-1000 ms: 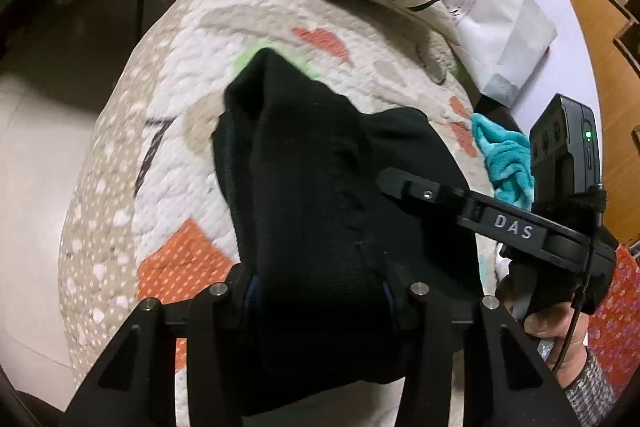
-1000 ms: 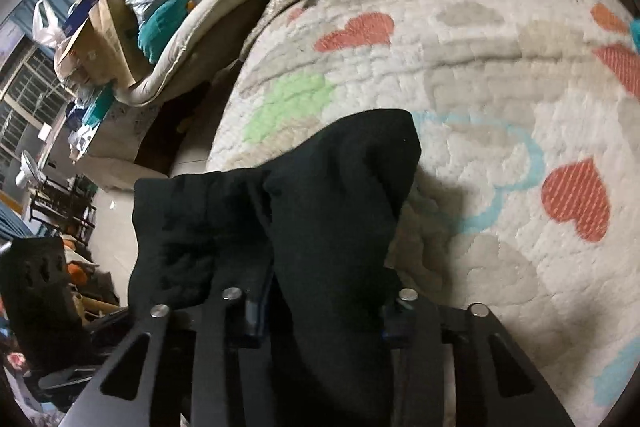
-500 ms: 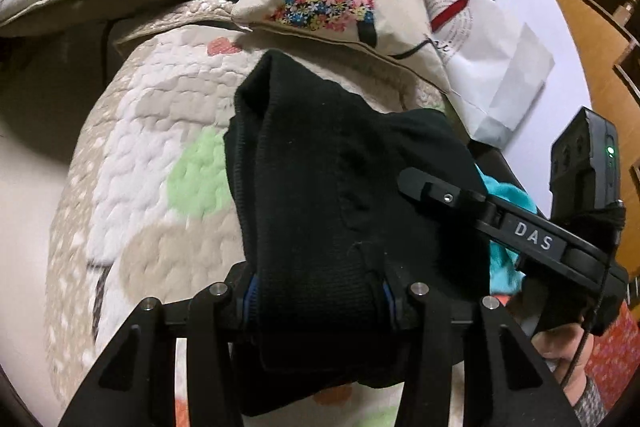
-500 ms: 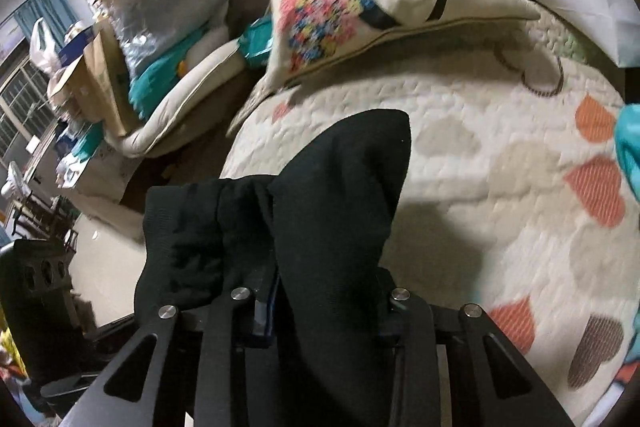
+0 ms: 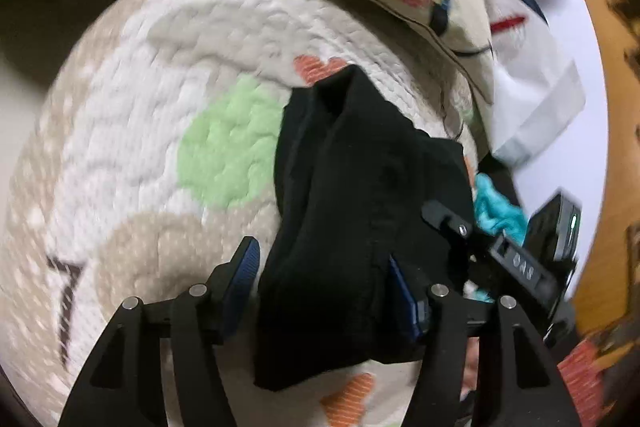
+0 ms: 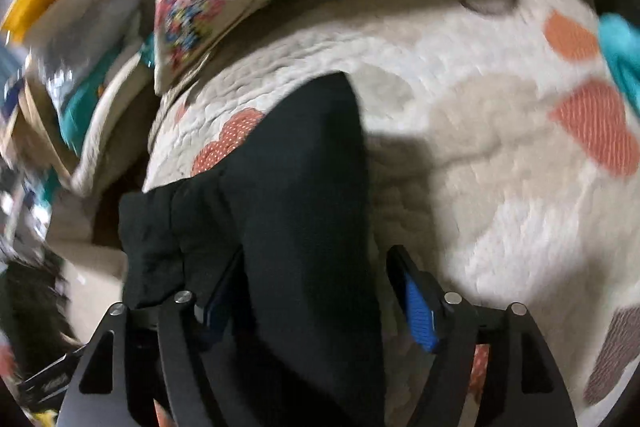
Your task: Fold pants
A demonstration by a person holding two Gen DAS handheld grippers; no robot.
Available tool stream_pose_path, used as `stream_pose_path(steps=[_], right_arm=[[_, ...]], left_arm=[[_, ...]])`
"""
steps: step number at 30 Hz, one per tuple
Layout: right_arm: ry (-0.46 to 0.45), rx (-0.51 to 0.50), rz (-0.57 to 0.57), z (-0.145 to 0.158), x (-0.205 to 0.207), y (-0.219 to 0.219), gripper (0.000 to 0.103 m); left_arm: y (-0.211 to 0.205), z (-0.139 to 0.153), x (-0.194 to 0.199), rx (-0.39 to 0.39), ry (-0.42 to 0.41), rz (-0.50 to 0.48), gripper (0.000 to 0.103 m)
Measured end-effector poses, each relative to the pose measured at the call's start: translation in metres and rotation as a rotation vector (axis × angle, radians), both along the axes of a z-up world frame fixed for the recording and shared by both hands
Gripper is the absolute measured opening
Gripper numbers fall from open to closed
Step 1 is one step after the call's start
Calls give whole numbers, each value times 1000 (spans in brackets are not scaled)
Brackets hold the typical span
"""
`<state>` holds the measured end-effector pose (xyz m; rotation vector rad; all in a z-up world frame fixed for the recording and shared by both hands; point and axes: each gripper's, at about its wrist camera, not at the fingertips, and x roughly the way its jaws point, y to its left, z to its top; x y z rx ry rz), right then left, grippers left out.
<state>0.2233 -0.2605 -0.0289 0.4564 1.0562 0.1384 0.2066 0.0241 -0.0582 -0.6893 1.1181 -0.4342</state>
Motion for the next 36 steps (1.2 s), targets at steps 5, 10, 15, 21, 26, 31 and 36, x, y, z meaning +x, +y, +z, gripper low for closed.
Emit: stream_pose_path(steps=[5,10,15,21,26,31,36], right_arm=[[-40,-23,-22,22,-28,-9,78],[-59,-35,-81,42,-67,-25,79],[-60,-10,-90,53,-112,-22,79],[-100,1,-57,61,-171,7,80],[-144,-78,-47,62,-212,26,81],[-219,-211,-24,74,-243,38,82],[-294,-227,-50,90,-264,37,86]], left_arm=[[10,7,-18,-51,27,40,62],[26,15,-42,-1,50,86,63],[26,34,-82,184,-11,76,63],[2,75,-150,441,-204,46,63],[-18,107,-202,601,-371,98,74],[-22,135,-246,672,-532,216,97],[-22,160,-277,699,-649,280,103]])
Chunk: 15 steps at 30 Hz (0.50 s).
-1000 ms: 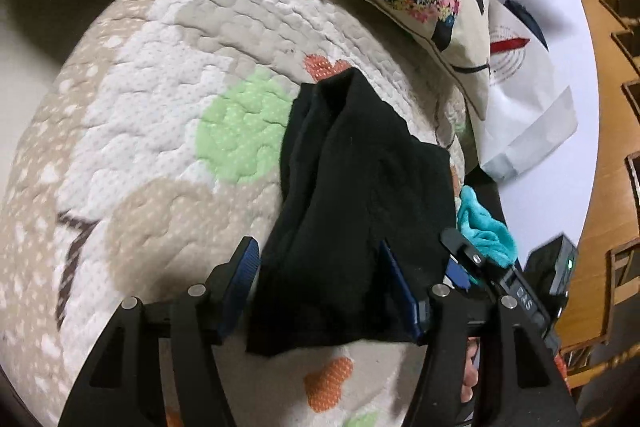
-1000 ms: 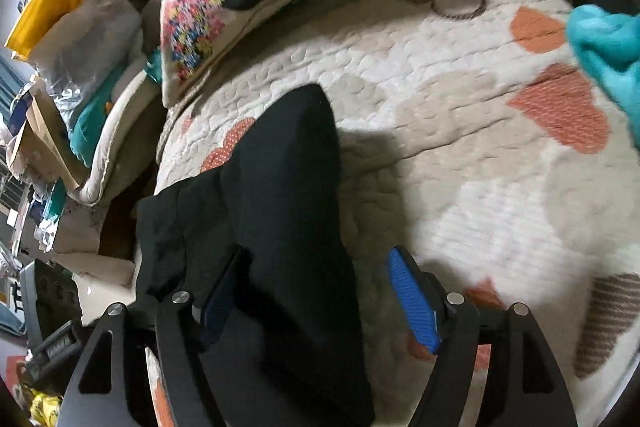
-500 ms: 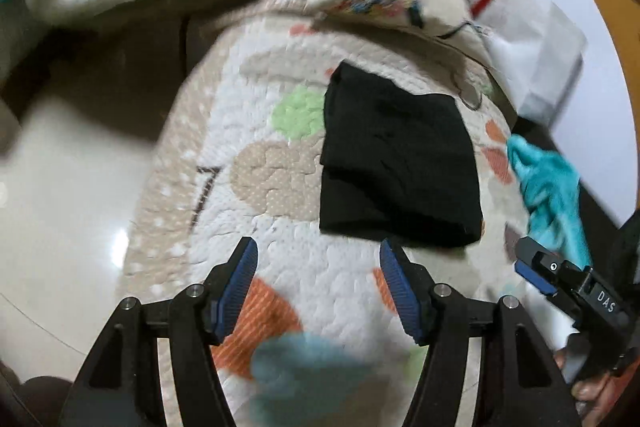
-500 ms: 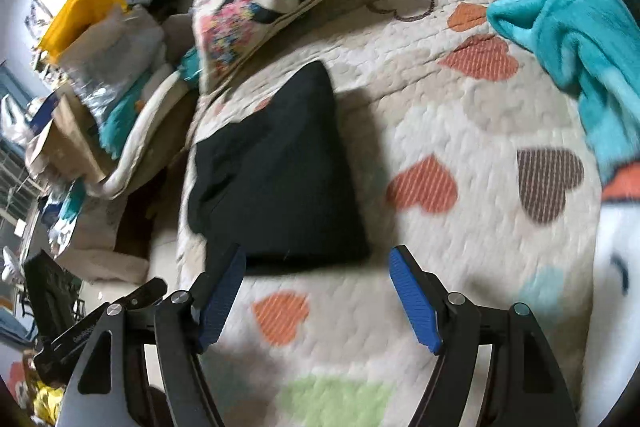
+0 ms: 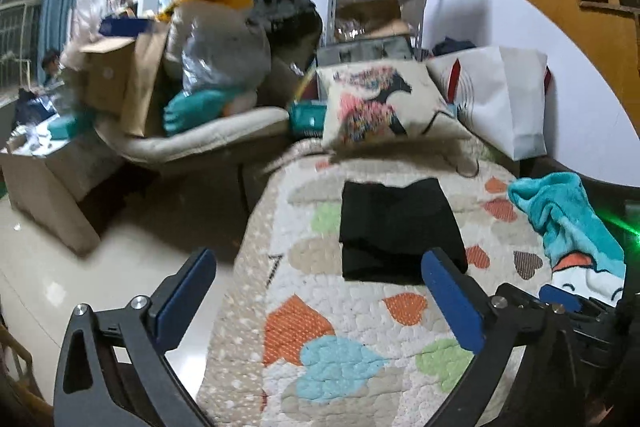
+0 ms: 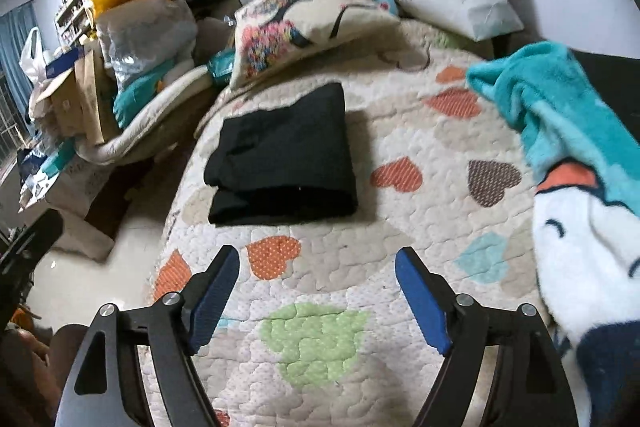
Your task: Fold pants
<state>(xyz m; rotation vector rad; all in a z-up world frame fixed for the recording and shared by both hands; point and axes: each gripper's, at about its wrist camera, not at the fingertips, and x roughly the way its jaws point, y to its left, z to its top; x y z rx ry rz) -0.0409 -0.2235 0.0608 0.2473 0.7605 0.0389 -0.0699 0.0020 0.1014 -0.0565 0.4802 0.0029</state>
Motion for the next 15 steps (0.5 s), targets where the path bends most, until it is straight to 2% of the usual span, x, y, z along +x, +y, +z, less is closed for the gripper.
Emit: stream_pose_path(steps=[3,6,15], right_arm=[[-12,6,0,1,-6,0,87],[-9,-1,5,0,-8,2,87],[4,-8,18,-6,-8,6,88]], left_arm=[[1,6,-5,-29,-6,-9,103],[3,4,-5,-63,26,-22,103],[-12,-21,8,-50,153,-94,103]])
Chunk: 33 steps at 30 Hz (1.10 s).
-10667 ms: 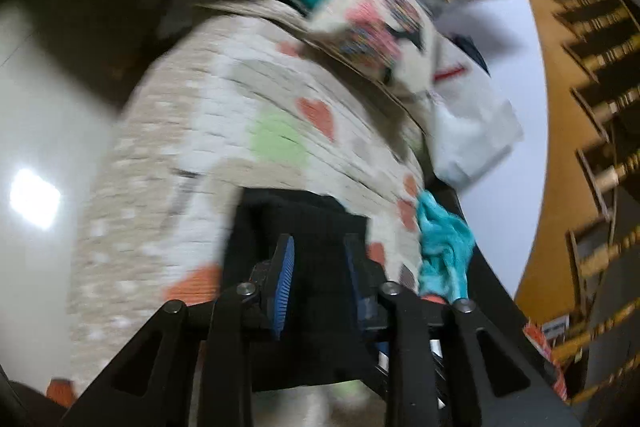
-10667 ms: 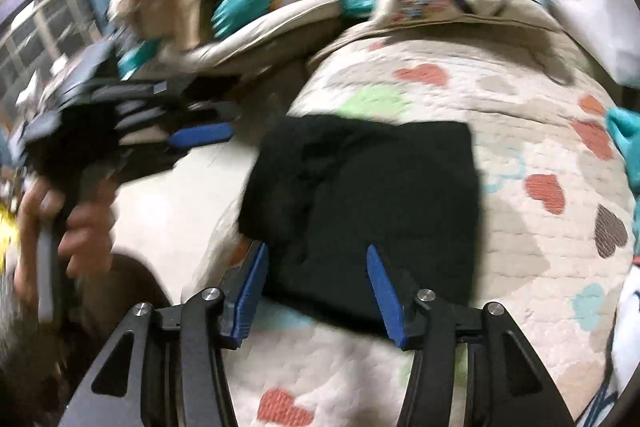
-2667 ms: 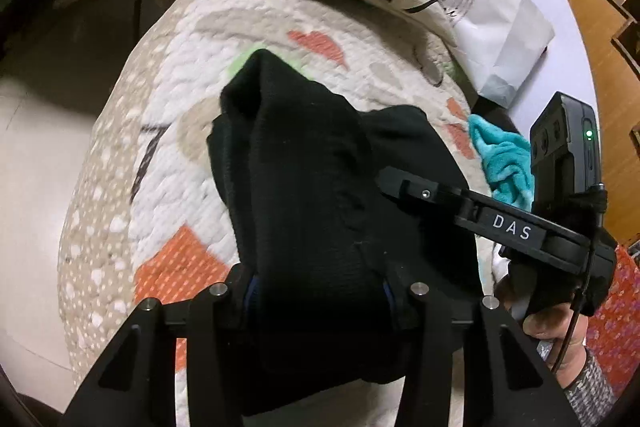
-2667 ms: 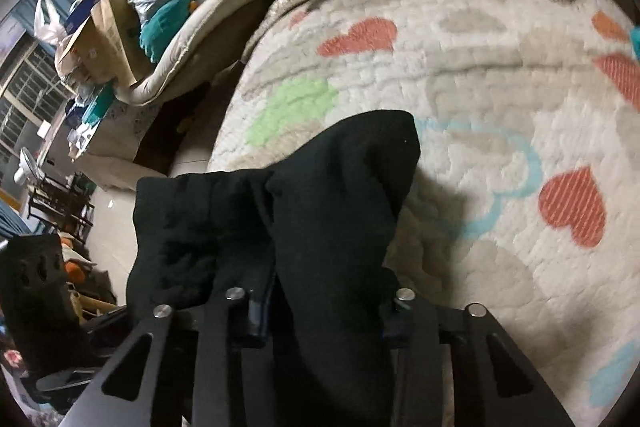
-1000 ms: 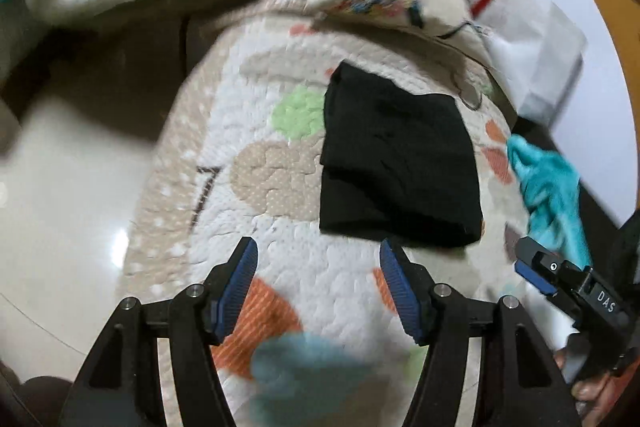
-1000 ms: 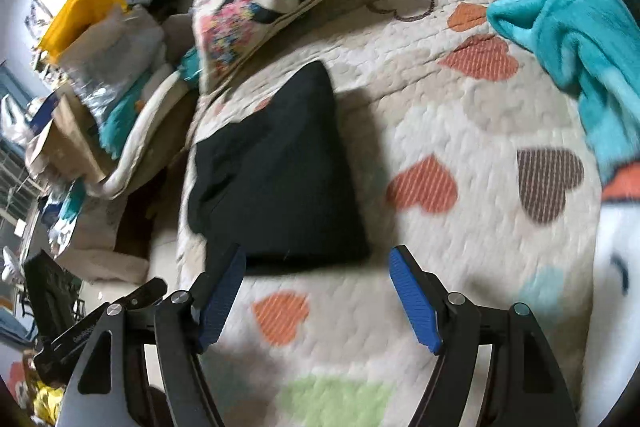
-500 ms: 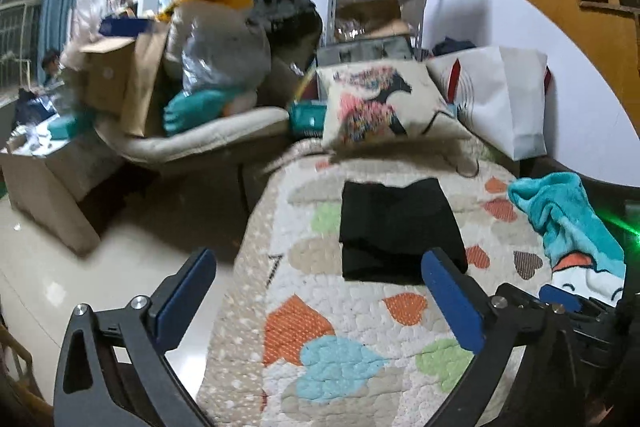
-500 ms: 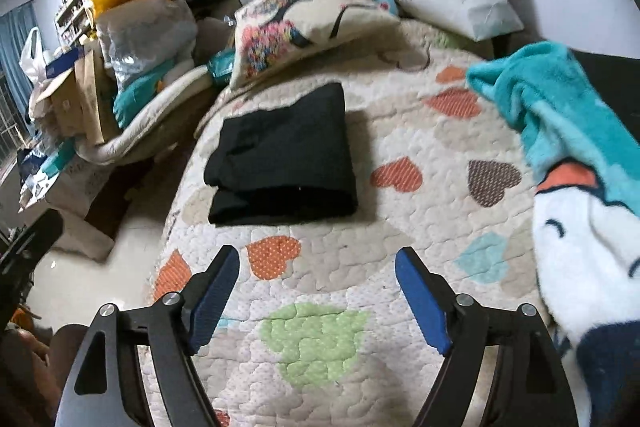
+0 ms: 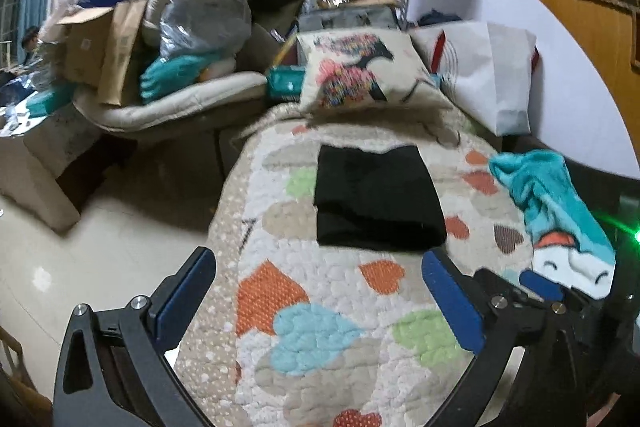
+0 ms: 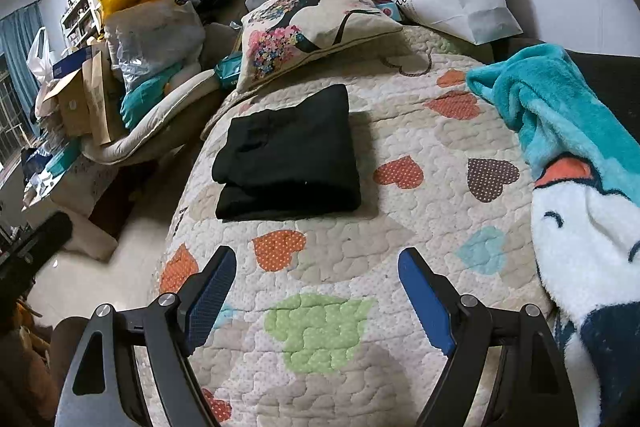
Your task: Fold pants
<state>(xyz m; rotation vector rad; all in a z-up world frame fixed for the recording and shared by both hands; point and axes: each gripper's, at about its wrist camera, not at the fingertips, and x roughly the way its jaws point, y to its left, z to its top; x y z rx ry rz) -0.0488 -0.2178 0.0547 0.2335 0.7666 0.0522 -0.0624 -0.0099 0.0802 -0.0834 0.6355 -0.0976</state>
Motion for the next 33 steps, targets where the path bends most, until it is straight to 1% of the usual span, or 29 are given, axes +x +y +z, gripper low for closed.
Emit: stream_pose_path(steps=[5,8,12,19,23,27,29,33], right_arm=[[20,-8,-12,-6,3,0,88],[35,-9,-26,-9,6,-3,88],[62,-6,-39,-16,10,-5,88],[117,-19,-53,-31,22,-4,88],[149,-47,-41,-34,37,0,88],[168,-87,-15,-30,59,4,88],[175,-110,-2,-29,69,6,88],[169,-151,13,-34,84,12,89]], left_arm=[[-4,-15,12,0,81,-45,103],[-2,-24,21,-21,115,-49,103],[1,-31,36,-46,143,-54,103],[-5,-46,70,-50,173,-91,103],[-10,-54,94,-46,193,-123,103],[-10,-62,115,-59,208,-143,103],[-8,-67,121,-65,214,-139,103],[1,-86,132,-82,267,-124,103]])
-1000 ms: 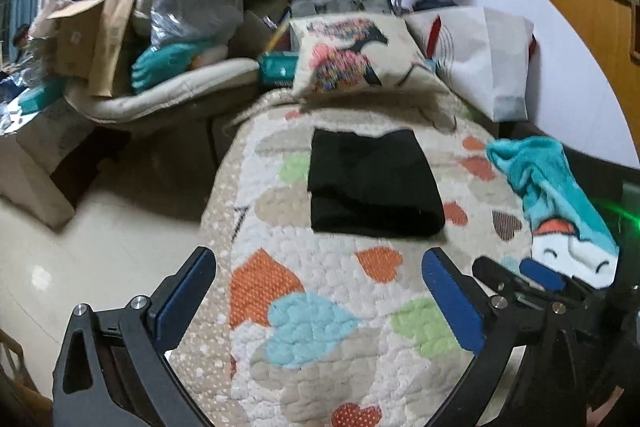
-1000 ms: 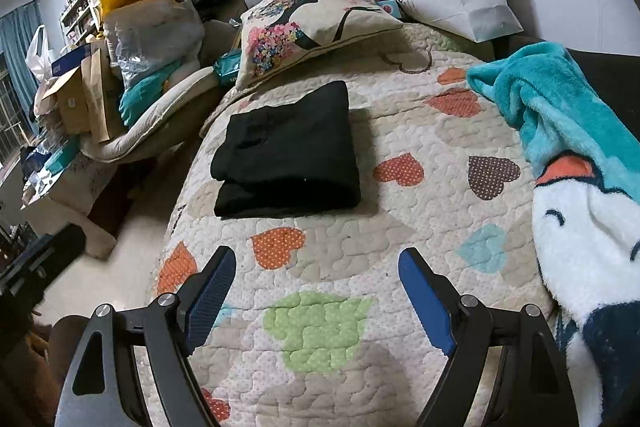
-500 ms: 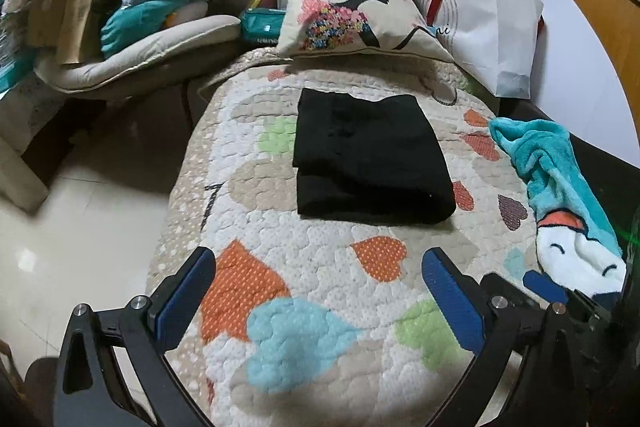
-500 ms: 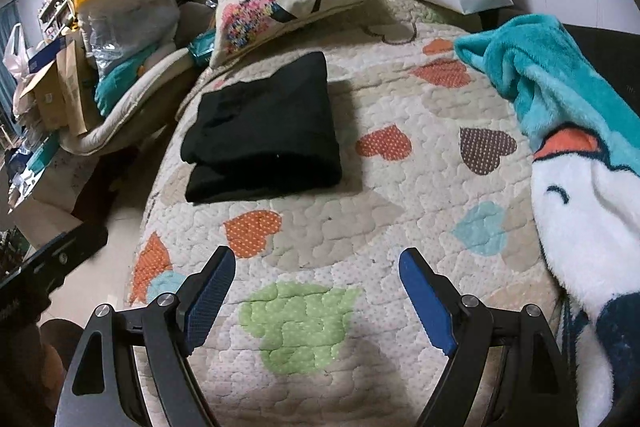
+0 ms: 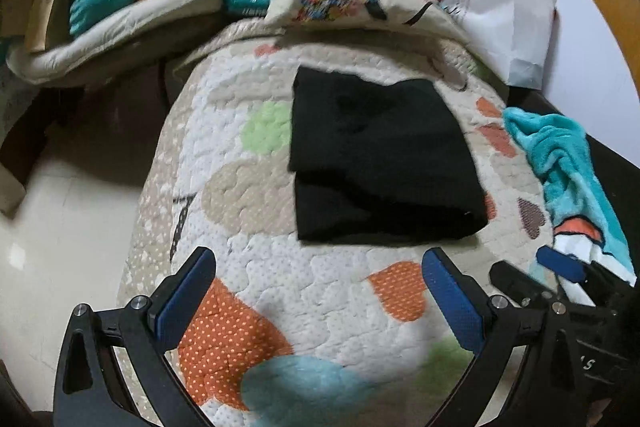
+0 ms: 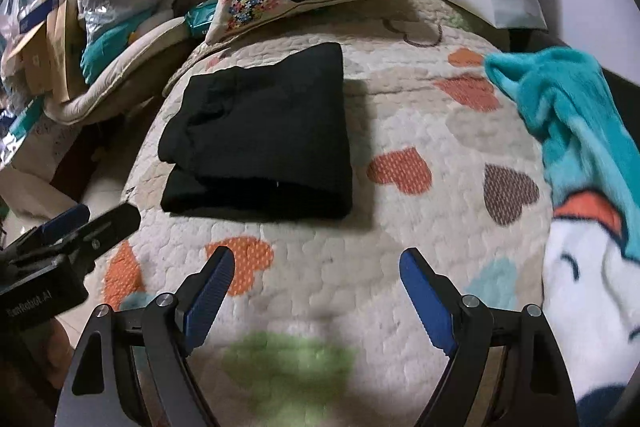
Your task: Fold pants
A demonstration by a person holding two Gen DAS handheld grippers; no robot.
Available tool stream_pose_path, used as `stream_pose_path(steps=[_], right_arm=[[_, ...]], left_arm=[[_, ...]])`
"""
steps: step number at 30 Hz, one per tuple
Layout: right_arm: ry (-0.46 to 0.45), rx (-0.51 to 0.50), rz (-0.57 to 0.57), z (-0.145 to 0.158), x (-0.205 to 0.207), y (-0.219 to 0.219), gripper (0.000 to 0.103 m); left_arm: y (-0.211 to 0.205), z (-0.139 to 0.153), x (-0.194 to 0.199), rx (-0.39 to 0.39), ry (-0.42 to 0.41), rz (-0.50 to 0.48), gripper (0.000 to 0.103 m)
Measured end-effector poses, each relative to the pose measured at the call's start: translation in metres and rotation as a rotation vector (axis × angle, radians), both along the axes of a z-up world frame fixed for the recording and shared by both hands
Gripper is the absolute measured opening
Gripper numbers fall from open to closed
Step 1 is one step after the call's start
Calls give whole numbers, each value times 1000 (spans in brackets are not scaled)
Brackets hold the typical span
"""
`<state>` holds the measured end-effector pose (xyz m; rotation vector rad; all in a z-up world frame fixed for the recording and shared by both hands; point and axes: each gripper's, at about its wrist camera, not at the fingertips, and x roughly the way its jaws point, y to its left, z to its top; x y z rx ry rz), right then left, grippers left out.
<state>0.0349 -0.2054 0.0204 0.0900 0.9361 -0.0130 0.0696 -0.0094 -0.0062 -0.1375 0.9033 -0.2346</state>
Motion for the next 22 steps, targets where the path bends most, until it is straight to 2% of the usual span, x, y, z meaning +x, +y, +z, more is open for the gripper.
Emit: stream_pose_path(steps=[5,12,22], right_arm=[[29,3,8,-19,4,3,89],[57,35,-3,-32,8,4,89],[56,55,-12,-35,9,3,90]], left_arm=[[7,-16,11,-9,74,12,103],[12,-19,16,-33,81,24,103],[11,-12,13,12,45,44,103]])
